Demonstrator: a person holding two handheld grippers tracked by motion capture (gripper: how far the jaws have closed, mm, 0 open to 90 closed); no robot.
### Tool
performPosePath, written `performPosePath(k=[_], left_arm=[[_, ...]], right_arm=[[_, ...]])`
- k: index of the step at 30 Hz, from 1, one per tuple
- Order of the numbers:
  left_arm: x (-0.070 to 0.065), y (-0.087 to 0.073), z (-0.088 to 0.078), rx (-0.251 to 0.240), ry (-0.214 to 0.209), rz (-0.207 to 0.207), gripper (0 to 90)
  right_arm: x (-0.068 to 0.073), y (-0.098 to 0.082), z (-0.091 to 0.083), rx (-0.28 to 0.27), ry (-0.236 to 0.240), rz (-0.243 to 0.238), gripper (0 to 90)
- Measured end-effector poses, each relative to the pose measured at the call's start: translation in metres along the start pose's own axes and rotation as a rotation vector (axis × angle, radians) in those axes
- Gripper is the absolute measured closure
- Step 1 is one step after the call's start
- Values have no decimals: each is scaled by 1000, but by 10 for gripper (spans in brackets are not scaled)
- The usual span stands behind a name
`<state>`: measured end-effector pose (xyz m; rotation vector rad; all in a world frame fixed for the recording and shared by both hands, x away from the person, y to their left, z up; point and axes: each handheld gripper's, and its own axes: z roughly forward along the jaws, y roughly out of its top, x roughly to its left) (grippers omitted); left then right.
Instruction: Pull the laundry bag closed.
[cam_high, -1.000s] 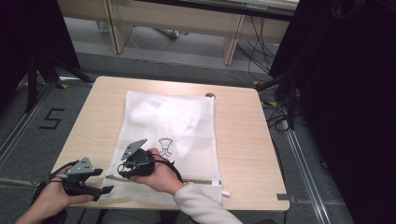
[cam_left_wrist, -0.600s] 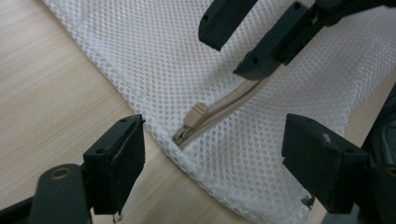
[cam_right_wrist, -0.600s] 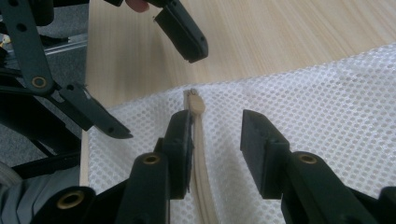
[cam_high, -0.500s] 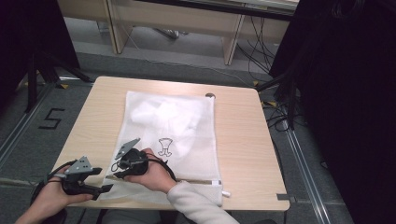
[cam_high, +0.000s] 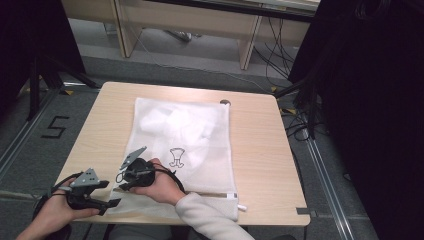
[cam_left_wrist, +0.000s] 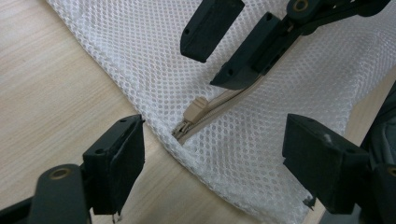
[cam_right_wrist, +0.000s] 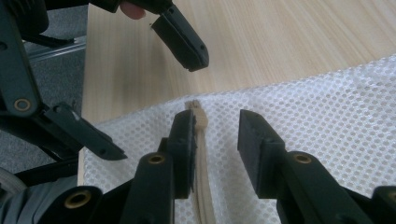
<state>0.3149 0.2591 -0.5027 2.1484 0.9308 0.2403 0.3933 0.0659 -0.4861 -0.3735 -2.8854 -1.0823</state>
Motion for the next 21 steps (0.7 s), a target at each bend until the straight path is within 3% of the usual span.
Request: performPosePath(k=[1, 3, 13, 16, 19, 21], left_arm=[[0, 0, 0, 0, -1, 2, 206], [1, 1, -1, 1, 2, 25, 206], [0, 0, 0, 7, 6, -1, 205], [1, 0, 0, 7, -1, 16, 204], [2, 0, -1, 13, -3, 14, 204], [2, 0, -1, 14, -5, 16, 204]], right_arm=[[1, 1, 1, -12, 14, 17, 673], [1, 2, 3, 3, 7, -2, 674], [3, 7, 15, 20, 39, 15, 681], [1, 7, 17, 25, 33, 3, 683], [2, 8, 19, 38, 41, 29, 687], [1, 8, 21, 37, 42, 11, 690]])
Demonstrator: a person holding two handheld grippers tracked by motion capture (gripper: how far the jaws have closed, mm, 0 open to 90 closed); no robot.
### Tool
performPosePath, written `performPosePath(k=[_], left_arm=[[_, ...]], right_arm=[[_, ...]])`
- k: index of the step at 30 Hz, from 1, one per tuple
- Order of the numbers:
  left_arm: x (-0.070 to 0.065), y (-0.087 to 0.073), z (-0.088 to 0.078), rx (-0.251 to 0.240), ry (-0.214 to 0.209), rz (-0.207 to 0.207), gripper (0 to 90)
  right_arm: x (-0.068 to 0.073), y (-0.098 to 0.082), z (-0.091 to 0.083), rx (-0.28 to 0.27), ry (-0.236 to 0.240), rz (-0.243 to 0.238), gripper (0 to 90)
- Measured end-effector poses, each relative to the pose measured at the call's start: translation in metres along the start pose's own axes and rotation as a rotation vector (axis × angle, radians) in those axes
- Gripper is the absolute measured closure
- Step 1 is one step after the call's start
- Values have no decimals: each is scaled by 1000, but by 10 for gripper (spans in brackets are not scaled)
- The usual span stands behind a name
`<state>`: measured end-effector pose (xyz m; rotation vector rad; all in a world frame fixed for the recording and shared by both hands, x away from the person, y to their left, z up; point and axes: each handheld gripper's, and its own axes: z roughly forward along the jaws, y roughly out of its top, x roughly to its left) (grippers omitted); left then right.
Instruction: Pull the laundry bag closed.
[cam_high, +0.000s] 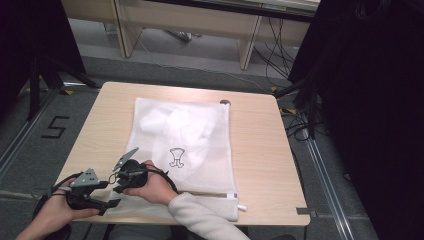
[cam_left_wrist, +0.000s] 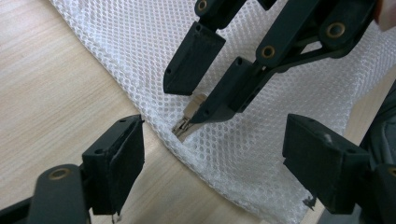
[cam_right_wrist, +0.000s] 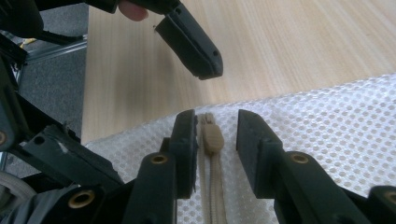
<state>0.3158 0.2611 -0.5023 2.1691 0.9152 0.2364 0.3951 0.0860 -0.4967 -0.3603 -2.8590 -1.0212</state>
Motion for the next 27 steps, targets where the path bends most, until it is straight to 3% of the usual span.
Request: performPosePath(k=[1, 2, 8, 11, 15, 19, 21, 23, 26, 27], left_arm=[[0, 0, 0, 2, -2, 0, 204], [0, 0, 0, -2, 0, 0, 204], [0, 0, 1, 4, 0, -1, 203], [0, 0, 1, 4, 5, -4, 204], [1, -1, 1, 3, -5, -9, 204], [1, 0, 1, 1, -8, -11, 205], [0, -1, 2, 3, -3, -34, 207], [1, 0, 2, 0, -8, -18, 214], [1, 0, 2, 2, -12, -26, 231], [0, 0, 3, -12, -14, -44, 231]], right_arm=[[2, 0, 0, 13, 2, 31, 691], [1, 0, 2, 5, 3, 6, 694], [2, 0, 7, 11, 19, 18, 731], [3, 1, 8, 19, 3, -1, 796], [5, 3, 7, 20, 4, -6, 818], [5, 5, 2, 21, 4, -9, 819], [6, 7, -5, 20, 7, -17, 820], [7, 8, -10, 15, 2, -23, 820], [10, 9, -17, 5, 2, -23, 820], [10, 9, -17, 5, 2, -23, 820]])
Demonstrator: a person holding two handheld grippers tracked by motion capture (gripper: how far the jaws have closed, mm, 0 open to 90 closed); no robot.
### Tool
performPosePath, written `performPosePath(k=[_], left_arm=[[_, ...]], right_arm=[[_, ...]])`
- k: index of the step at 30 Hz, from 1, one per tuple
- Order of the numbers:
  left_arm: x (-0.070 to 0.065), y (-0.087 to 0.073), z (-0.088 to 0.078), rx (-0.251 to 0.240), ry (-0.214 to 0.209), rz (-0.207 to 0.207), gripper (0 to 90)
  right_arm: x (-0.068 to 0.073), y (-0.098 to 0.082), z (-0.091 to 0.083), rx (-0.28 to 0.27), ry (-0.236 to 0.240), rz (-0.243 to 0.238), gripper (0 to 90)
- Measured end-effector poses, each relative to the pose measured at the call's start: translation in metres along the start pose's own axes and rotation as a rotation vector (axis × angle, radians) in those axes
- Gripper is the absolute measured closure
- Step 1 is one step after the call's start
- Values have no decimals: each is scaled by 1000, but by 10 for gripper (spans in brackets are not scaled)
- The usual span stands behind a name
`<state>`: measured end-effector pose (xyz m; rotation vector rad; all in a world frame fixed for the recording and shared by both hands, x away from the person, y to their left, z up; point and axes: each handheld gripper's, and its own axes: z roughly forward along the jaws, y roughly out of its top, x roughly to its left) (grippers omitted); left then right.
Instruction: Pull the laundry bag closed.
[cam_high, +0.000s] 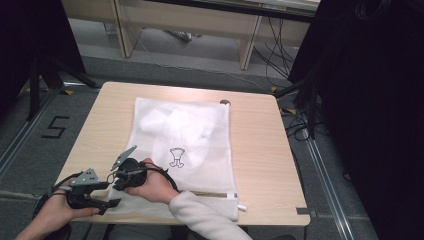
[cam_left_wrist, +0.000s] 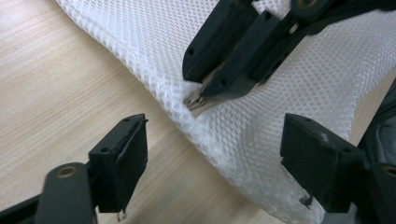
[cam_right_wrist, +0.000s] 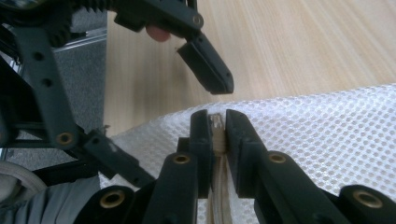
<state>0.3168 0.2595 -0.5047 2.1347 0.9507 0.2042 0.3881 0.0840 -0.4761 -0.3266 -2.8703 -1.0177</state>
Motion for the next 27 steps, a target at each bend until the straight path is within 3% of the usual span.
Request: performPosePath(k=[2, 3, 7, 10, 12, 14, 16, 17, 20, 27], left_arm=[[-1, 0, 0, -1, -1, -11, 256], [-1, 0, 1, 1, -9, -21, 264], [0, 1, 1, -4, -43, -18, 324], [-3, 1, 2, 2, -66, -47, 388], [-2, 1, 2, -15, -97, -44, 463], [-2, 2, 0, -9, -94, -59, 574], [-1, 2, 1, -25, -115, -63, 605], [-1, 2, 1, -25, -117, -63, 664], [-2, 3, 1, -10, -97, -55, 747], [-4, 6, 0, -37, -106, -94, 833]], right_arm=[[2, 0, -5, 5, -4, 14, 820], [-1, 0, -6, -8, -10, -25, 821], [1, 0, -14, -8, -14, -2, 820], [-1, 0, -17, -19, -18, -15, 820], [-1, 0, -18, -20, -17, -23, 821], [2, 0, -20, -12, -19, -7, 821], [2, 0, -20, -11, -19, -8, 820], [1, -1, -20, -15, -19, -23, 820], [3, -3, -21, 2, -15, -7, 821], [3, -8, -19, 30, -41, -23, 821]])
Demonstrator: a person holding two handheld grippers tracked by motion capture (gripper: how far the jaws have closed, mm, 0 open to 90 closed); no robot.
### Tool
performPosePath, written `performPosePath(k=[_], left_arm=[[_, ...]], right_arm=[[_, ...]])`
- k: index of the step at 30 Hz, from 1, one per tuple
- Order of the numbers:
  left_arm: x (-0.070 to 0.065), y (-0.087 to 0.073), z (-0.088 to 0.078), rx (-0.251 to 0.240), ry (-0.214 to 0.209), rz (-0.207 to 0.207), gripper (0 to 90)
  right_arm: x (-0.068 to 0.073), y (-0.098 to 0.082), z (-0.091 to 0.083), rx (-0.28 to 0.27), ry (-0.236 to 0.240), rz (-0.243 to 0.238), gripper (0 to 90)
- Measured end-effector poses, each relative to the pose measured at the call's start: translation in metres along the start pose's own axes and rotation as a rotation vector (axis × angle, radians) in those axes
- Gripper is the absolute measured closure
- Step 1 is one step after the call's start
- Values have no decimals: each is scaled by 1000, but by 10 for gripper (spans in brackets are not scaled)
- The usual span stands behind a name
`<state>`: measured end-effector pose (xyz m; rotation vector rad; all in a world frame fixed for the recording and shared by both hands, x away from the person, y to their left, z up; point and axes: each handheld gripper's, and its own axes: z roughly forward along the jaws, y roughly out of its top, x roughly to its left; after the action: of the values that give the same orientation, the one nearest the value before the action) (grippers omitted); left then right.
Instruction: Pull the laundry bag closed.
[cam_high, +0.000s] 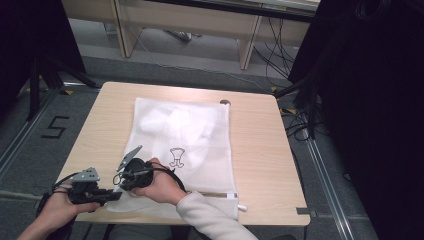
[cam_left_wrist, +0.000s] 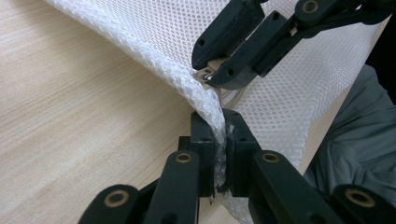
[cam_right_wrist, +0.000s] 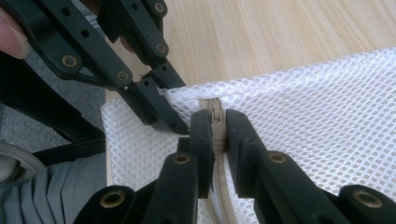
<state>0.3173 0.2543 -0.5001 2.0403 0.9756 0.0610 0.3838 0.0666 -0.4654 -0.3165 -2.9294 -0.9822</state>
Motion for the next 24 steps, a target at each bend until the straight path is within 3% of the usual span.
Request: performPosePath(k=[3, 6, 12, 19, 21, 22, 24], left_arm=[[0, 1, -2, -4, 16, -5, 842], [0, 1, -3, -10, 12, -35, 847], [0, 1, -4, -20, 19, -40, 851], [1, 2, -5, -37, 17, -49, 851], [1, 2, -5, -42, 13, -49, 851], [1, 2, -6, -47, 15, -43, 851], [0, 3, -7, -42, 11, -43, 851]], right_arm=[[2, 0, -1, 19, -9, 13, 823], [1, -2, -2, 28, -3, 20, 823], [1, -6, -2, 40, 3, 35, 823], [2, -7, 1, 53, 1, 33, 823], [0, -8, 1, 67, -22, 6, 823], [2, -8, 2, 65, -8, 34, 823], [1, -9, 2, 86, -29, 13, 823]])
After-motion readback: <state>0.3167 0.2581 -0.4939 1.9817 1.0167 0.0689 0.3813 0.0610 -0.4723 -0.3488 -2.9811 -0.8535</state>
